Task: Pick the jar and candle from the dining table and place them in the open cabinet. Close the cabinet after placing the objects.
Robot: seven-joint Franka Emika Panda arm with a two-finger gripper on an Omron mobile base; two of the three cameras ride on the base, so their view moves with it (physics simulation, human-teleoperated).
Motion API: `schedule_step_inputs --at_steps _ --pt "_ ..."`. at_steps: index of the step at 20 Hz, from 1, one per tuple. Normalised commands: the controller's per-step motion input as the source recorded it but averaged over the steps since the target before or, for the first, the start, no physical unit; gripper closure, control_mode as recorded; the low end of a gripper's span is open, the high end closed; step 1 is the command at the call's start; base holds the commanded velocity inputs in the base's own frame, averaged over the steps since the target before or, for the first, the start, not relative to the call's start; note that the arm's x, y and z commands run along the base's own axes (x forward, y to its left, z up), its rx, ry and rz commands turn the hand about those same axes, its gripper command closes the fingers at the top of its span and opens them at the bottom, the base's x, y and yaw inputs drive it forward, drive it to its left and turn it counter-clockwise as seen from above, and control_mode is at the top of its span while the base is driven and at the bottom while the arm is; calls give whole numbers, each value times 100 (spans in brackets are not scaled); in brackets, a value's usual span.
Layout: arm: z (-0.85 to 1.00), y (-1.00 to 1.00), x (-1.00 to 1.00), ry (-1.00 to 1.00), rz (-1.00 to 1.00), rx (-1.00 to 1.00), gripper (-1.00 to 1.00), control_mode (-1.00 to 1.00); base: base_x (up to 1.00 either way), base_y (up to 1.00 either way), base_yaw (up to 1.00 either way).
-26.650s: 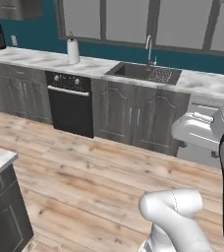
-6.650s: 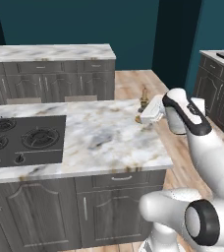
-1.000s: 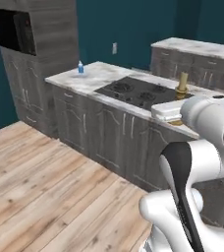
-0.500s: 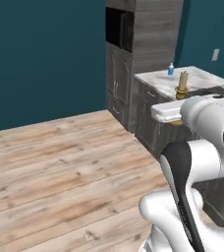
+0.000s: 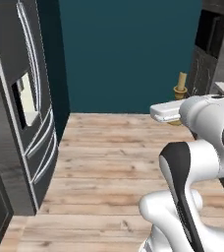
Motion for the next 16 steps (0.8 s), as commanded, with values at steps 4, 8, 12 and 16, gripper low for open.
schedule_step_inputs --at_steps 4,8,12,16 --pt "0 0 0 0 0 0 100 100 0 -52 50" --pt "0 0 0 0 0 0 100 100 0 -49 50" --pt "0 0 0 0 0 0 100 100 10 -42 47" --pt "0 0 0 0 0 0 100 100 49 -30 40"
